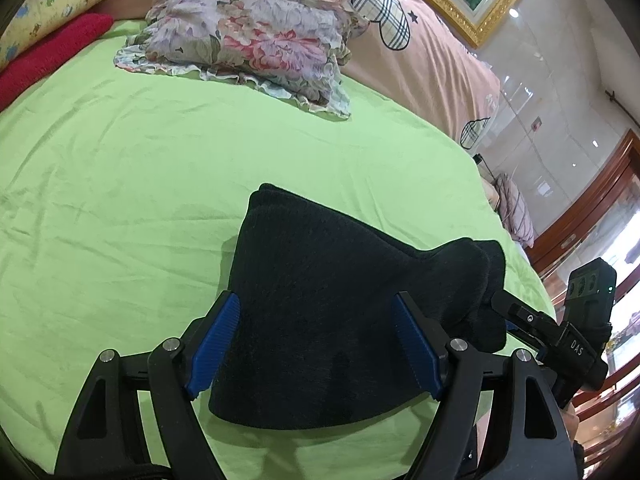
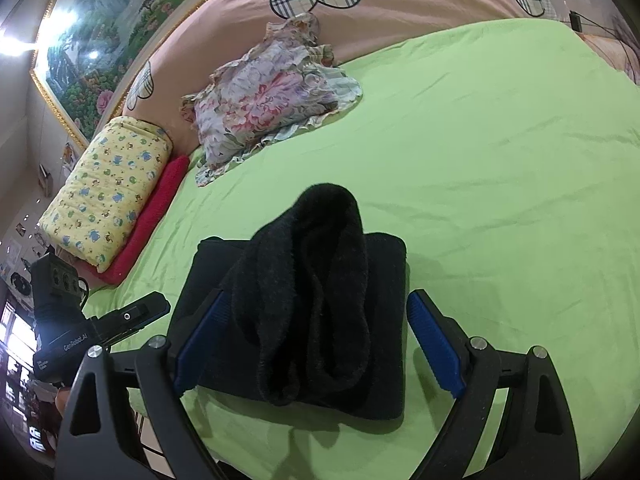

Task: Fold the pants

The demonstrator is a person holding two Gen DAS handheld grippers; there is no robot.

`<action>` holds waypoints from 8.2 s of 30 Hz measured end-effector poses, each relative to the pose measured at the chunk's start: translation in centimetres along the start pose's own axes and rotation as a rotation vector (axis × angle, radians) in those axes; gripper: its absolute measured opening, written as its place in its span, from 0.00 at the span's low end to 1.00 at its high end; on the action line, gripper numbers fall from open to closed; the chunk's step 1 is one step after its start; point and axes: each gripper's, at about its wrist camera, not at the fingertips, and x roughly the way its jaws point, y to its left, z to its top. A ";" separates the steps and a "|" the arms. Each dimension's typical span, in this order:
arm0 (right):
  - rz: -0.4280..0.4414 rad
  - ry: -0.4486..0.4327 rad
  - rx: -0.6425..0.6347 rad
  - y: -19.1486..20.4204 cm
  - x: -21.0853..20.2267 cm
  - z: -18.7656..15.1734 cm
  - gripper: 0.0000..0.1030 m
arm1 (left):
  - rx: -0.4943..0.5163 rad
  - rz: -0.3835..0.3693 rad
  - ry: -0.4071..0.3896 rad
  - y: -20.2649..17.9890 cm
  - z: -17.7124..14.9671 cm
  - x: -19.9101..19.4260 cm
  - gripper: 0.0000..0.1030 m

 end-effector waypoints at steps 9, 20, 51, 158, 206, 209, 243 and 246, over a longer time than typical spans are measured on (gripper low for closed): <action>-0.005 0.012 0.041 -1.0 0.5 -0.1 0.88 | 0.044 0.045 0.035 -0.5 0.7 2.0 0.78; -0.005 0.031 0.045 -1.2 1.4 -0.2 0.88 | 0.062 0.141 0.091 0.5 1.4 5.3 0.80; 0.181 0.070 0.169 -5.5 2.6 -2.2 0.50 | 0.002 0.080 0.136 2.7 1.7 7.9 0.78; 0.057 0.131 -0.161 4.7 19.4 10.2 0.61 | -0.144 0.325 -0.081 13.3 11.1 3.1 0.72; 0.125 0.053 -0.357 8.8 13.0 5.0 0.77 | 0.005 0.538 -0.124 8.3 3.6 -3.5 0.82; 0.131 0.047 -0.370 9.0 12.8 4.6 0.78 | 0.020 0.553 -0.132 8.0 3.3 -3.6 0.83; 0.128 0.030 -0.481 10.3 13.3 2.2 0.90 | 0.044 0.567 -0.138 8.1 2.0 -2.5 0.85; 0.131 0.034 -0.484 10.3 13.5 2.2 0.90 | 0.044 0.570 -0.137 8.1 2.1 -2.2 0.85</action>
